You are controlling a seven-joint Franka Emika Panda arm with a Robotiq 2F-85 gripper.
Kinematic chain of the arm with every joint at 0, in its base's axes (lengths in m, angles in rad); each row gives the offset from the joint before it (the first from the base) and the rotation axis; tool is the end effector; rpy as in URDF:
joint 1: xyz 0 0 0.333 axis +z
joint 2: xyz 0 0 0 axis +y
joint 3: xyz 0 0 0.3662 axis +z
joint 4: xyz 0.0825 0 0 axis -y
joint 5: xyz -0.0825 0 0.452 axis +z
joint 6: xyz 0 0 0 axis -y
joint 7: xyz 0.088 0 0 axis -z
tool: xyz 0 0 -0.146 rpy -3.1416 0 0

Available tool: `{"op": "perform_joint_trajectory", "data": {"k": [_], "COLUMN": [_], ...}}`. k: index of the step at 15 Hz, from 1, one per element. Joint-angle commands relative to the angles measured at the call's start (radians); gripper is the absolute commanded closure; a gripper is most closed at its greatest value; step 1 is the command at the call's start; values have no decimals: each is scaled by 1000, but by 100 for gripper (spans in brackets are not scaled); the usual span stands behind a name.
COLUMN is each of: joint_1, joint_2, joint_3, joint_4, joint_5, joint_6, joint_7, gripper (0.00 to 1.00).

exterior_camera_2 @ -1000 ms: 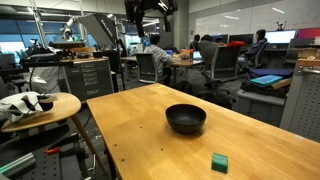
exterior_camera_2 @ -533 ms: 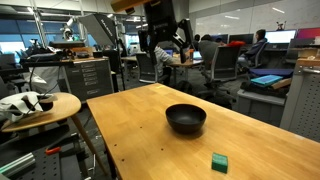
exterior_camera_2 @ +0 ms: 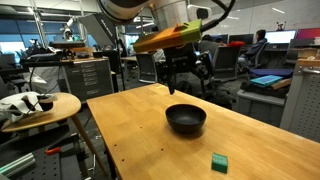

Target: Put the green cube inside the black bowl

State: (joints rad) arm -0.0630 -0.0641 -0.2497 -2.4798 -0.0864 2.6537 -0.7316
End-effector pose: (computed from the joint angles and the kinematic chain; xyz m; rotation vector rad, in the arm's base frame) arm 0.5147 -0.1647 0.2982 2.8929 0.7218 0.2819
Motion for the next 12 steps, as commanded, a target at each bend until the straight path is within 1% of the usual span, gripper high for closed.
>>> {"op": "perform_joint_trajectory", "data": {"k": [1,4,8,12], "joint_1": [-40,-76,-136,-198], "joint_2": [110,190,277,361], "joint_3": [15,44,99,147], "joint_4": [36,68,137,218], "joint_5": [61,106,146,132], "joint_6": [92,130,120,100], "joint_7": [-108,-173,-238,-278], "gripper": [0,0,0,0]}}
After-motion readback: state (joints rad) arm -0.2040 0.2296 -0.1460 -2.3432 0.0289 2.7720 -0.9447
